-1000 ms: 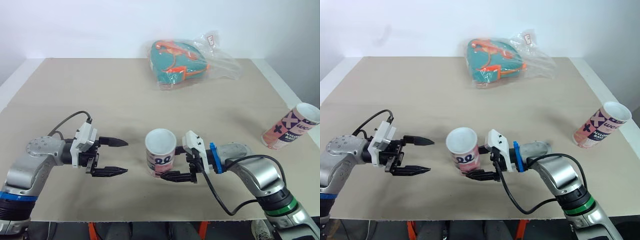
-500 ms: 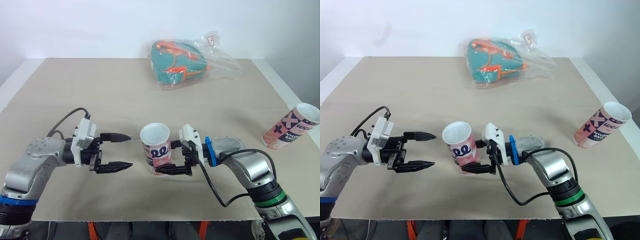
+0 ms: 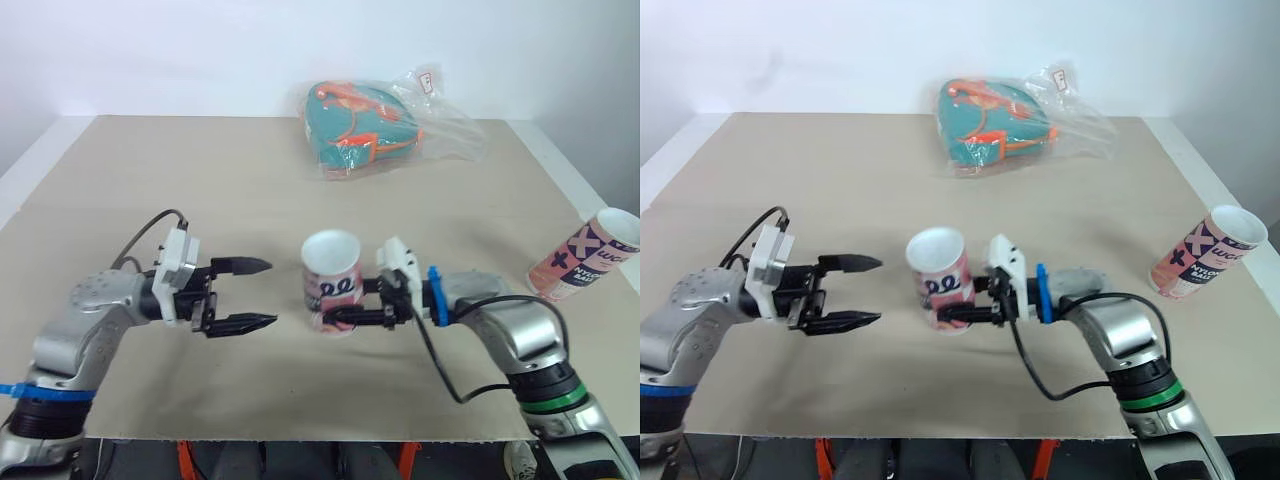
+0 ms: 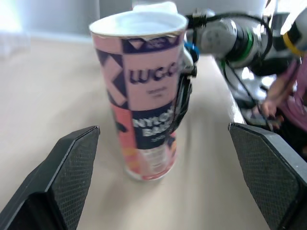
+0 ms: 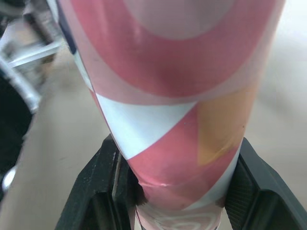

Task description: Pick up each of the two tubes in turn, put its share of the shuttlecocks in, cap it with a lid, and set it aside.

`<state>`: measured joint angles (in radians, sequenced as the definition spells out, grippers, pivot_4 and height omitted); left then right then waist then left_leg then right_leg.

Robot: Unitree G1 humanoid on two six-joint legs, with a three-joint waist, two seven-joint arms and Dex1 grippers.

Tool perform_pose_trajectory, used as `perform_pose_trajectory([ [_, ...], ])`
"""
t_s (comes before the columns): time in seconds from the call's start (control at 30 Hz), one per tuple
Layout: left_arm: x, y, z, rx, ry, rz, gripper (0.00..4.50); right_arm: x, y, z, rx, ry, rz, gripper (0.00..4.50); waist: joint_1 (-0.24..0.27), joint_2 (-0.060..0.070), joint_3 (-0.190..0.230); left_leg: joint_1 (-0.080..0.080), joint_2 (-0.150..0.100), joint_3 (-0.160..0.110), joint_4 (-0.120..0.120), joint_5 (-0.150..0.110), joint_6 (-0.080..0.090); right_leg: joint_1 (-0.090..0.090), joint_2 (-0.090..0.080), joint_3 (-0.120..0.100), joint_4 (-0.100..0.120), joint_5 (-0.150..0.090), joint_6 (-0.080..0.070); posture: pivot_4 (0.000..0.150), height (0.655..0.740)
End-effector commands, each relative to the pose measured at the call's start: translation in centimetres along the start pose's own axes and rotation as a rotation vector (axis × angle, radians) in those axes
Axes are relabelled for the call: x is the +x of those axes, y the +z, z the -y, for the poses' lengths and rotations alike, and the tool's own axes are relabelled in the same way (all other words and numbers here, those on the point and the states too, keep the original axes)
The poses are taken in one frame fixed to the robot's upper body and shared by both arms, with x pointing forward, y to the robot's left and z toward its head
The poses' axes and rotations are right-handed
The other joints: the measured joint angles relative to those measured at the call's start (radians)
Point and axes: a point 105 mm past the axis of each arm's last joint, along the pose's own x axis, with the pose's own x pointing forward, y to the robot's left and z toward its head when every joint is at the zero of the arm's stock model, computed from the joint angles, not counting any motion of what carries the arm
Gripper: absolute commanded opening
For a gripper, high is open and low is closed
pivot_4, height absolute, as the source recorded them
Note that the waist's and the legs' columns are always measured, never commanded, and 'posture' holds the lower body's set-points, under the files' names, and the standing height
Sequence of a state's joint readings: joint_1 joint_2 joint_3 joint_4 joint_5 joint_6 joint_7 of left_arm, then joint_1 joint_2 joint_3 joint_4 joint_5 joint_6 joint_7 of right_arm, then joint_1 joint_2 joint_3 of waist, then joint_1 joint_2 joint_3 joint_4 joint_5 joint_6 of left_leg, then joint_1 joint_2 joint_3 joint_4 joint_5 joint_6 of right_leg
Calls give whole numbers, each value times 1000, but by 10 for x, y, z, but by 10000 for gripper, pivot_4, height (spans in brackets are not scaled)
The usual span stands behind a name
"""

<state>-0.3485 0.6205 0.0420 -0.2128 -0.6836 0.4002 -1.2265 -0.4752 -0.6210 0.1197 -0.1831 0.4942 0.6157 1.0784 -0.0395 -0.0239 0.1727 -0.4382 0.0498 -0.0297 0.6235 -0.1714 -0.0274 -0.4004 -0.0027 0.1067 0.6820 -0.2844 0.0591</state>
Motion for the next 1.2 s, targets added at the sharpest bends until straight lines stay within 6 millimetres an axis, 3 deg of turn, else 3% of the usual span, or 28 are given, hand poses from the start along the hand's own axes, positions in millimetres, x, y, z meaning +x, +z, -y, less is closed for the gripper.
perform_pose_trajectory([
  [0.03, 20, 15, -12, 38, 13, 77, 45000, -41, 28, 31, -26, -240, 142, 22998, 5, -1, 0, 0, 0, 0, 0, 0, 0, 0, 0, 0, 0, 0, 0, 1500, 7387],
  [0.13, 33, 16, -21, 56, 30, 86, 45000, -76, 32, 52, -1, -451, 228, 22998, 6, -1, 0, 0, -1, 0, 2, 0, 0, 1, 0, 1, 0, 1, 1, 1500, 7387],
  [0.3, 60, 4, -41, 93, 86, 46, 45000, -122, 8, 68, 67, -796, 273, 22998, 7, -1, 0, 0, -2, -1, 0, 0, 0, 1, 0, 1, 0, 4, -4, 1500, 7387],
  [0.53, 88, 4, -55, 75, 123, 101, 45000, -137, -26, 71, 139, -986, 237, 22998, -4, 1, 0, 0, -2, 1, 0, 0, 0, 0, 0, 3, 0, 4, -4, 1500, 7387],
  [0.67, 98, 13, -60, 47, 139, 174, 45000, -152, -32, 77, 162, -1070, 260, 22998, -6, 1, 0, 0, -2, 1, 1, 1, 1, 1, 0, 3, 0, 5, -2, 1500, 7387],
  [0.8, 103, 10, -60, 64, 132, 168, 45000, -172, -39, 85, 211, -1163, 305, 22998, -6, 1, 0, 0, -3, 1, 1, 1, 1, 1, 0, 4, 0, 5, -1, 1500, 7387],
  [1.2, 109, 10, -66, 62, 179, 210, 45000, -164, -66, 89, 231, -1160, 209, 22998, -6, 2, 0, 1, -3, 1, 1, 1, 1, 1, 0, 4, 0, 5, -1, 1500, 7387],
])
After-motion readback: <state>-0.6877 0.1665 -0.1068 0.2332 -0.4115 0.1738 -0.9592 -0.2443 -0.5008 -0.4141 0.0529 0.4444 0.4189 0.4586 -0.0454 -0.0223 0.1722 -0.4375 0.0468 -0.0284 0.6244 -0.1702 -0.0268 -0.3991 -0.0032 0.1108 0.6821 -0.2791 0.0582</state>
